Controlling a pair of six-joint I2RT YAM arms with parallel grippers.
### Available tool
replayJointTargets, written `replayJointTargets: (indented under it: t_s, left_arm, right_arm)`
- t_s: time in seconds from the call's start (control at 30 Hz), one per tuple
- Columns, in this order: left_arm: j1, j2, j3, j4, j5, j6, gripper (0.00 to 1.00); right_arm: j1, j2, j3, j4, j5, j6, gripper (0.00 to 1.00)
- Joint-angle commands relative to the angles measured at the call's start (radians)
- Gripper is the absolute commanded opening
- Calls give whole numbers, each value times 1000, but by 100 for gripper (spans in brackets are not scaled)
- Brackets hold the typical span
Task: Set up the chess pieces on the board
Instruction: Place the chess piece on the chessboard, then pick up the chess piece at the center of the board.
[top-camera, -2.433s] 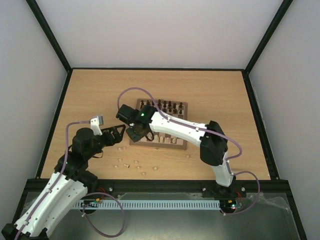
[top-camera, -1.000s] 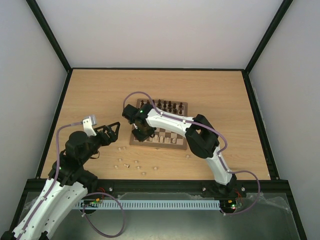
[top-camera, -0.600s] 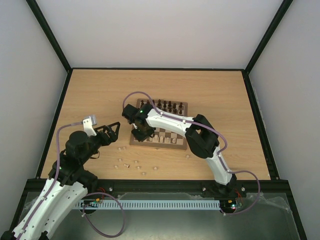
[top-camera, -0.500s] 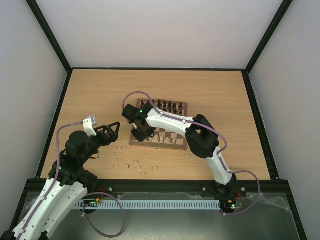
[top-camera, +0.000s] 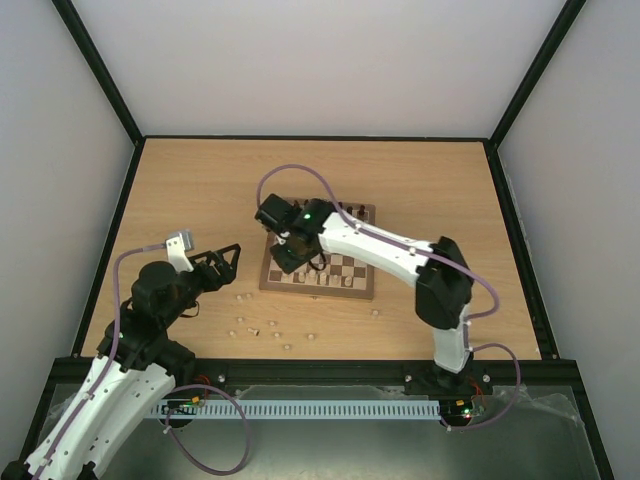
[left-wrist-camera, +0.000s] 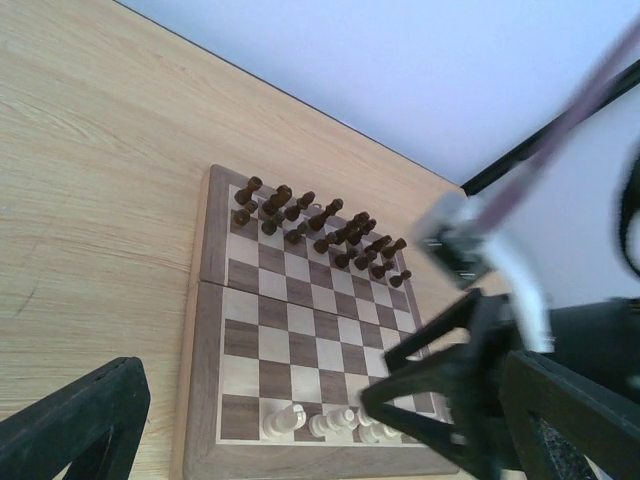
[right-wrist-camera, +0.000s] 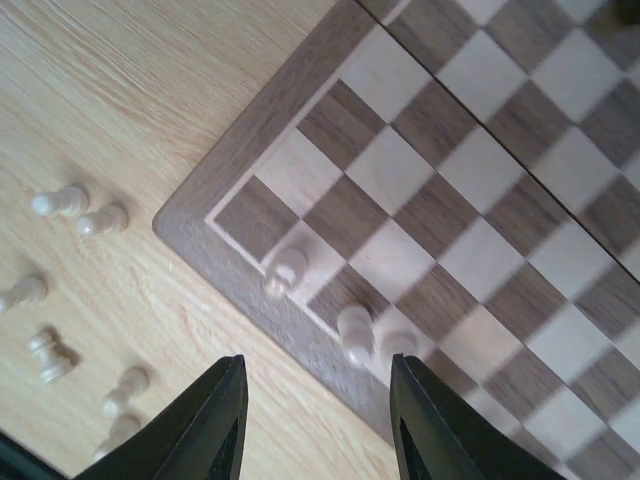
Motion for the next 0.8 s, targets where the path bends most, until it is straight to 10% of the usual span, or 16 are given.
replayJointTargets:
  t_s: [0.0,0.77]
  left_arm:
    - [4,22,33,-3,6,-5,99]
    - [4,188,36,97,161,45,99]
  right_arm:
    - [27,-159,-93,-23,51,59,42]
    - [-8,-621,-921,148,191,542,51]
